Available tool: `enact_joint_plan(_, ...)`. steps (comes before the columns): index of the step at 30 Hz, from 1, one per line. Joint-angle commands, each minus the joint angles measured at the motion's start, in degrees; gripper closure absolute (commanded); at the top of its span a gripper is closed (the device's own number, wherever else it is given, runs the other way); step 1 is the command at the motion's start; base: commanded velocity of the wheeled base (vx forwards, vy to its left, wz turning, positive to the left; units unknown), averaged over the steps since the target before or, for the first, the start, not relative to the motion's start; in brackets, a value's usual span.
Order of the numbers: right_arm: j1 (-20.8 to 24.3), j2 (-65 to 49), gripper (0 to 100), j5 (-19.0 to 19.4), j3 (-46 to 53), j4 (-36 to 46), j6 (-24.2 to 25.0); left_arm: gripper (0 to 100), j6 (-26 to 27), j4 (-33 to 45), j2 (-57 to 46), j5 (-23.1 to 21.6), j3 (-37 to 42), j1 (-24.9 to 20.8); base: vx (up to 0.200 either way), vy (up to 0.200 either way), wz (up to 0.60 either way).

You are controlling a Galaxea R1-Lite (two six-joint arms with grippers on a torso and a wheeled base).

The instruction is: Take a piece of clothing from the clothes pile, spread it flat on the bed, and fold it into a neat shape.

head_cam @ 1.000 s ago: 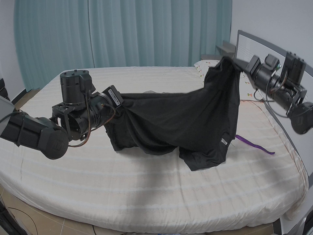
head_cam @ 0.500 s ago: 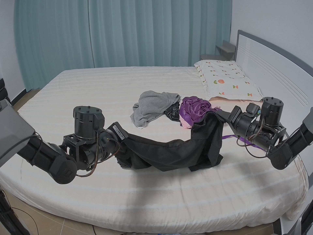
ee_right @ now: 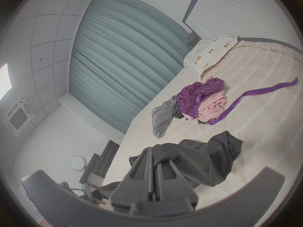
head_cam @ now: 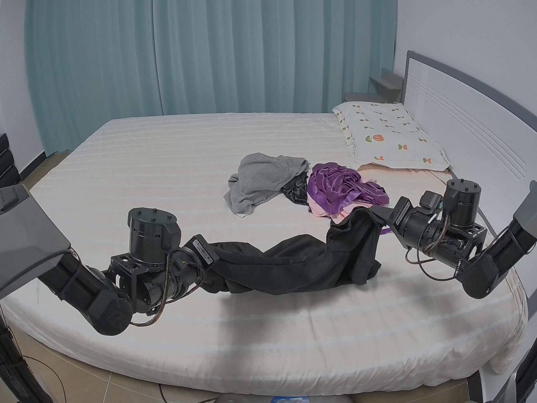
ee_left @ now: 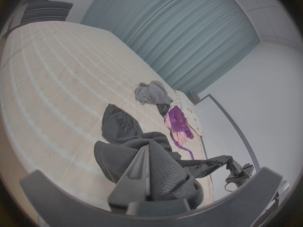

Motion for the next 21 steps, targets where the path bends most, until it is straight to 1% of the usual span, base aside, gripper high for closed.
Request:
enact_joint_plan(1,0.14,-0.55,100,-0.29,0.50,-0.02,-0.02,100,-0.18,-0.11,-0.32,-0.18,1.07,-0.02,0.000,0.000,0.00)
enact_joint_plan(5,0.14,-1.16,100,-1.26,0.50,0.07,-0.11,100,-0.18,-0.20,-0.67,-0.18,0.98,-0.02,0.000,0.000,0.00)
enact_joint_plan(12,0.23,-1.07,100,-1.61,0.68,0.25,-0.20,100,-0.01,-0.11,-0.67,0.52,0.27,-0.02,0.000,0.000,0.00)
enact_joint_plan(17,1.46,-0.99,100,-5.21,0.68,0.25,-1.08,100,0.17,0.42,-0.67,2.19,0.01,0.34,0.000,0.000,0.00)
enact_joint_plan(21,1.81,-0.46,100,-6.79,0.50,0.16,-3.27,100,0.34,0.59,-2.07,2.36,0.27,0.34,0.000,0.200,0.00)
